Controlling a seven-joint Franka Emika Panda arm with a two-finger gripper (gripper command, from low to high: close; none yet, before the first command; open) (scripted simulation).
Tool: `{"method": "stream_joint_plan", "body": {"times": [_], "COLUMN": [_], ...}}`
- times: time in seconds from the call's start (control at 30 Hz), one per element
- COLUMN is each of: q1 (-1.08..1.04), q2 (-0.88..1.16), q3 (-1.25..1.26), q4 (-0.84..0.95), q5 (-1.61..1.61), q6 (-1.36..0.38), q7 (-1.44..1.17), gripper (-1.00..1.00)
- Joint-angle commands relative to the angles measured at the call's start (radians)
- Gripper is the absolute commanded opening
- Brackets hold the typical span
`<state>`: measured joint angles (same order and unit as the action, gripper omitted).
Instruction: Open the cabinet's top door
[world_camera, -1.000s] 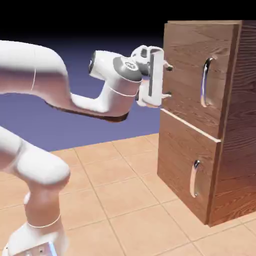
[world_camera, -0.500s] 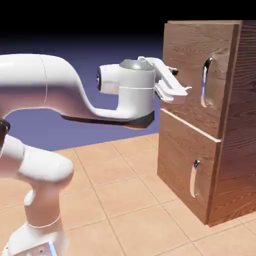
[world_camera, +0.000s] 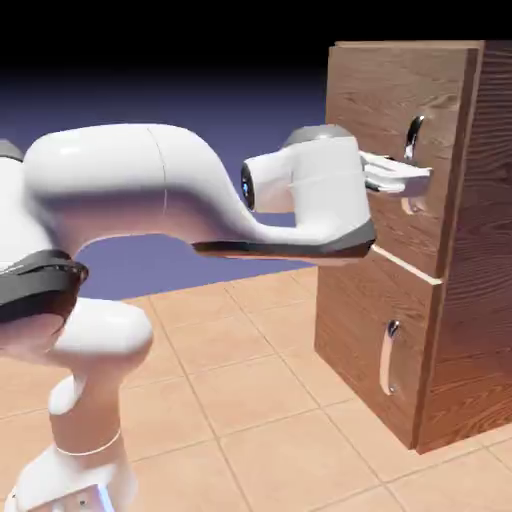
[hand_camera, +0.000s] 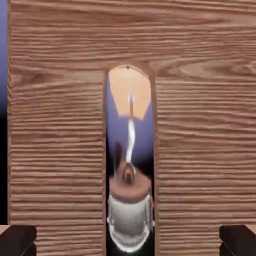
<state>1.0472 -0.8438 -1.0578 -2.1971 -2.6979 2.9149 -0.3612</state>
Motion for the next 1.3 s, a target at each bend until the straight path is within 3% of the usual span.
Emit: {"method": "stream_joint_plan", "body": {"times": [0.0, 0.43, 0.73, 1.0, 1.27], "q1": [0.000, -0.451, -0.606, -0.616, -0.611], "q2": [0.000, -0.078, -0.215, -0.269, -0.197], "q3": [0.000, 0.433, 0.759, 1.049, 1.339], "q4": [0.000, -0.365, -0.559, -0.620, -0.563], "q5": [0.000, 0.360, 0.720, 1.042, 1.334], "q6": [0.000, -0.287, -0.552, -0.823, -1.114], "q7": [0.000, -0.110, -0.222, -0.270, -0.258], "gripper": [-1.00, -1.00, -1.00, -1.00, -1.00]}}
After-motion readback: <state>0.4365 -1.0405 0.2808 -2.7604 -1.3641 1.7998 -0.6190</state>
